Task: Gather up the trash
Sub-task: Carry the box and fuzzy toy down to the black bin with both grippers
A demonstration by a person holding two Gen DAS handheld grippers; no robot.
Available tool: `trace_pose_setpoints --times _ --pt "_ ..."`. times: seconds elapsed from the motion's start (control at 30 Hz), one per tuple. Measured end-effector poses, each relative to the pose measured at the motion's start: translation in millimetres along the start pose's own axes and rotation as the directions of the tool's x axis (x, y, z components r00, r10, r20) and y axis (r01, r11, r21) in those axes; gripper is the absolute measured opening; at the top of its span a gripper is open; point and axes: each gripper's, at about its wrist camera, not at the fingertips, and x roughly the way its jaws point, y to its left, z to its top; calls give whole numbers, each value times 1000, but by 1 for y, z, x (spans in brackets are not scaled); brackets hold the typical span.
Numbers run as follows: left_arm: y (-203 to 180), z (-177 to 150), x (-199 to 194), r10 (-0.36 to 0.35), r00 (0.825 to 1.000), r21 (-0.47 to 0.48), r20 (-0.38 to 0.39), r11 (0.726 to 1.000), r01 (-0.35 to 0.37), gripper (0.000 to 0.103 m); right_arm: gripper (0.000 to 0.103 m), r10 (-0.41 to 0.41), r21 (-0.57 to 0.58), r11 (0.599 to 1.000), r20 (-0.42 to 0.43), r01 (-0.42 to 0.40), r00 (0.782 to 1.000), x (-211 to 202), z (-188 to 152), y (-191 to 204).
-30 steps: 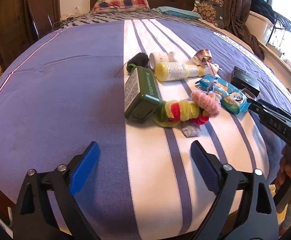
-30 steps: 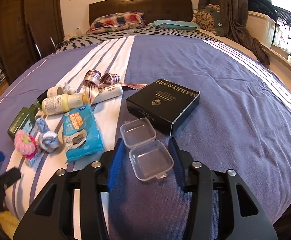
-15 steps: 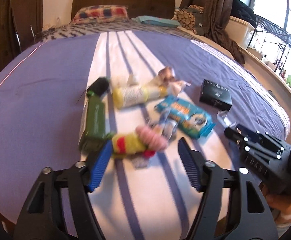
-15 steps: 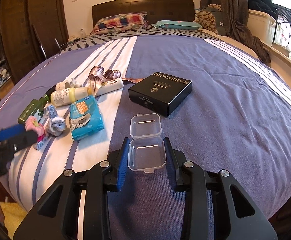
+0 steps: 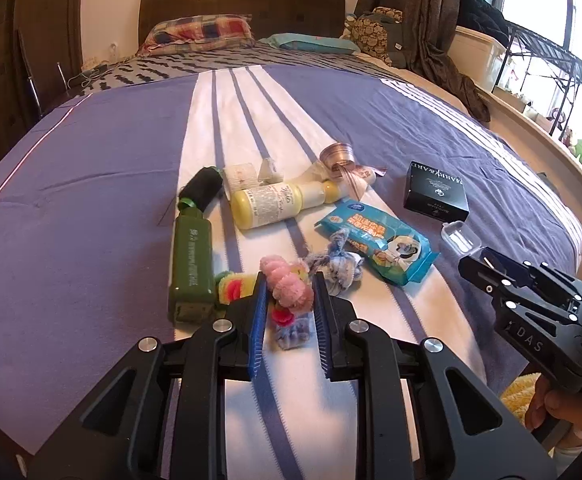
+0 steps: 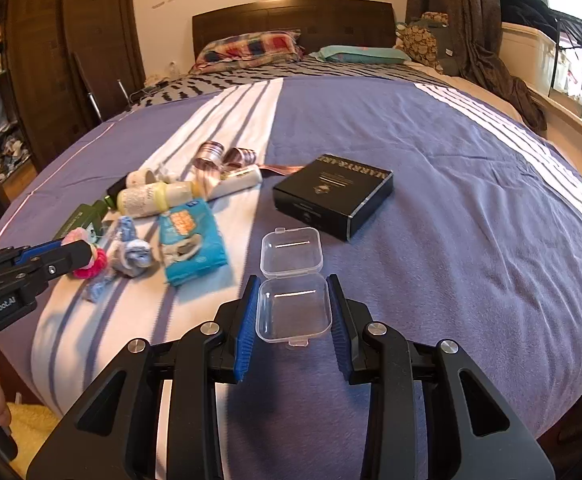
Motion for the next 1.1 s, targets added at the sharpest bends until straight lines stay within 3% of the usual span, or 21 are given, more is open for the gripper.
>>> trace_pose_setpoints --times 0.2,0.43,0.6,0.87,1.1 --pt "9 -2 -27 8 999 -21 52 1000 -7 19 34 17 -17 1000 34 -16 999 -21 3 13" --pt "4 0 -97 22 984 -11 176 1000 -20 19 34 27 -39 999 116 -23 993 -72 6 28" --pt "-7 -20 -144 -1 974 -9 225 1000 3 19 34 28 -53 998 161 -20 987 -114 -3 37" --pt "-16 -73 -177 -33 977 -28 209 999 40 20 34 79 -93 993 133 -67 988 -150 -39 50" --pt "-23 -120 -163 -50 992 -47 119 997 56 20 34 103 -77 992 13 -101 995 -144 -86 46"
